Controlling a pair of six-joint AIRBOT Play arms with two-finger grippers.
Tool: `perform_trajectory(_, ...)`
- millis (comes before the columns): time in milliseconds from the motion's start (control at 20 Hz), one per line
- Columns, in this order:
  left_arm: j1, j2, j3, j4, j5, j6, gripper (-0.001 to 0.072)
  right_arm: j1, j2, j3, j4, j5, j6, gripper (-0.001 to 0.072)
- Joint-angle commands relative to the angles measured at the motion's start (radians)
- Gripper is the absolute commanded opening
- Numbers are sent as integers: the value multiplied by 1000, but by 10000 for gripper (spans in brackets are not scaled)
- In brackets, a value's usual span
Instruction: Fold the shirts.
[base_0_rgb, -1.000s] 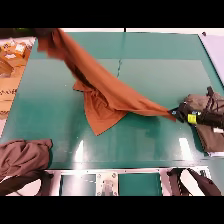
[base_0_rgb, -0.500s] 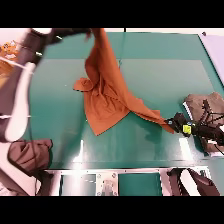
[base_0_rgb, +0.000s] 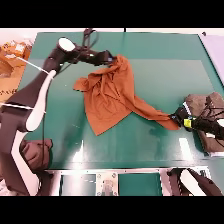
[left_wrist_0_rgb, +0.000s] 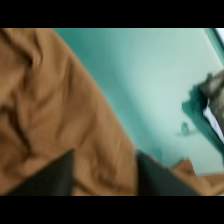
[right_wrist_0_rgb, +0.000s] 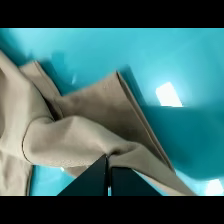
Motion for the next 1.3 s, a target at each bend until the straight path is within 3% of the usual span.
perform_trajectory(0,121,15,2,26,-304,-116,30,0,-44,69,0,-20,-7,15)
perform_trajectory(150,189,48,0,57,-416,-199,17,0,-76,121,0,-21,-7,15)
perform_trajectory(300,185,132,-55,311,-555,-265,17,0,-100,140,0,-46,-29,15)
perform_trajectory(400,163,243,-217,414,-552,-276,17,0,-116,140,0,-78,-61,16)
perform_trajectory(500,150,385,-463,426,-459,-277,17,0,-141,143,0,-85,-80,16)
perform_trajectory(750,86,717,-1145,335,-54,-328,48,0,-216,153,16,-119,-87,15)
perform_trajectory(800,59,731,-1226,270,30,-328,346,0,-226,158,27,-122,-90,15)
perform_trajectory(850,22,727,-1296,185,117,-329,560,0,-235,166,31,-123,-109,15)
perform_trajectory(950,-57,709,-1386,64,268,-321,473,0,-237,175,39,-123,-113,15)
perform_trajectory(1250,-214,627,-1412,-68,430,-320,473,0,-238,181,54,-123,-139,15)
